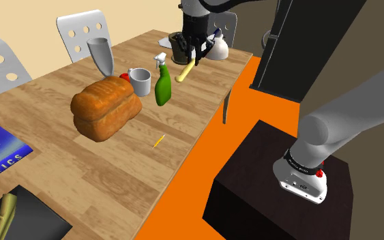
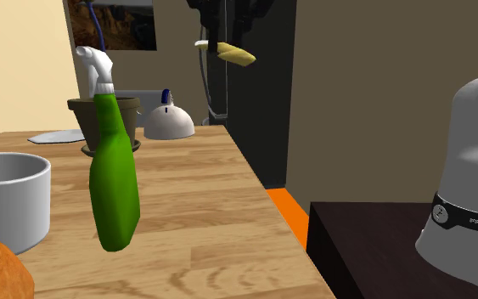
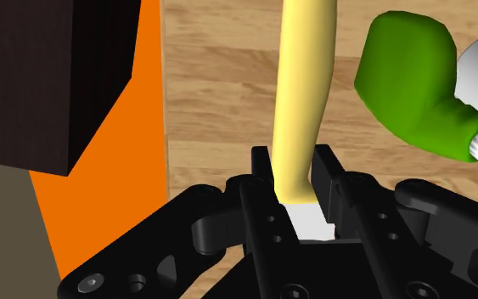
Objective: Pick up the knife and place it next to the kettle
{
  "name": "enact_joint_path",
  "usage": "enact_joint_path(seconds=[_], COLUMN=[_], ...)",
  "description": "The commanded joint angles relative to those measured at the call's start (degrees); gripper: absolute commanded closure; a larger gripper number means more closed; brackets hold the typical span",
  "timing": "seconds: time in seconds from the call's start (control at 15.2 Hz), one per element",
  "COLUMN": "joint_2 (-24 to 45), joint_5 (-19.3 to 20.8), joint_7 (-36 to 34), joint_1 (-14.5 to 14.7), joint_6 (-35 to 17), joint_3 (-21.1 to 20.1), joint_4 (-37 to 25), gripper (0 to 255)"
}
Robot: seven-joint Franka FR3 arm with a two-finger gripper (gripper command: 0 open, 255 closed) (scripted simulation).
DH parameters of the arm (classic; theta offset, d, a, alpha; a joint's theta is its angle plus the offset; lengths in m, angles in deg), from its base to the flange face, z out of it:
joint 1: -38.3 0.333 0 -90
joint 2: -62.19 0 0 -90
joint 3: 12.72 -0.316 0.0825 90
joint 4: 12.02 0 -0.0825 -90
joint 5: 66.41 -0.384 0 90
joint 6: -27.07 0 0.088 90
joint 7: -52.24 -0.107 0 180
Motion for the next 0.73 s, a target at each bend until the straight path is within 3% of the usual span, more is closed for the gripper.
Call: enact_joint_path(seconds=[0.0, 0.66], joint_2=[0.0, -0.8], joint_5=[0.0, 0.7], joint_7=[0.2, 14.2], joint_1=[-0.1, -4.1], joint_6=[1.2, -1.8], joint_3=[0.2, 10.4], joint_4=[-1.1, 2.2], gripper=[255, 255])
